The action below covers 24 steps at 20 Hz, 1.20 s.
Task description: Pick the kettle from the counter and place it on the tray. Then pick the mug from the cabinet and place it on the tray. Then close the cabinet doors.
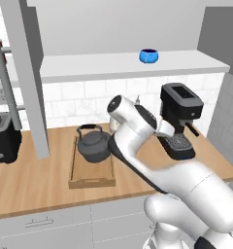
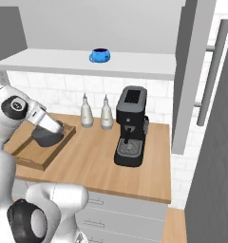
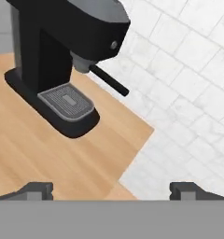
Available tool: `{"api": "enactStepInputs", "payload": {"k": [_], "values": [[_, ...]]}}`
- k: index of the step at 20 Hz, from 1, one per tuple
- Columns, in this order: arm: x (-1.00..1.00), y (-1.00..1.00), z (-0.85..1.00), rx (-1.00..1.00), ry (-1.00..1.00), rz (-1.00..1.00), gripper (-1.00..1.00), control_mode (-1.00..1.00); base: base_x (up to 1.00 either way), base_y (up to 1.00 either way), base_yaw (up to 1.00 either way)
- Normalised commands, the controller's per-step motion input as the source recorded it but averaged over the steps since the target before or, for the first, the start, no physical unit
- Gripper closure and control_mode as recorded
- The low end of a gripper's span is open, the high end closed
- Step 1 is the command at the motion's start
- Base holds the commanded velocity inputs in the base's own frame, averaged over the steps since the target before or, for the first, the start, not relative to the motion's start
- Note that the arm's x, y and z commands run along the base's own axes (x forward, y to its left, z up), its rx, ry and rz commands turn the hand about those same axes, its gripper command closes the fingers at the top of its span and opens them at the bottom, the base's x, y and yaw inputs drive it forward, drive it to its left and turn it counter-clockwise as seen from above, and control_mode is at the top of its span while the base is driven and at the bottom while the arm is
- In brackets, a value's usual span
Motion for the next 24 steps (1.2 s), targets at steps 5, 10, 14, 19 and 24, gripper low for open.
{"api": "enactStepInputs", "payload": {"k": [5,10,14,19,24], "values": [[-0.06,-0.49,0.18,0.27,0.0,0.36,-1.0,-1.0,0.0,0.0,0.0],[-0.01,-0.1,0.57,0.07,0.01,0.44,-1.0,-1.0,0.0,0.0,0.0],[0.0,0.0,0.82,0.0,0.0,0.05,-1.0,-1.0,0.0,0.0,0.0],[0.02,0.0,0.73,0.0,0.0,0.05,-1.0,-1.0,0.0,0.0,0.0],[0.22,0.0,0.75,0.05,-0.05,0.06,-1.0,-1.0,0.0,0.0,0.0]]}}
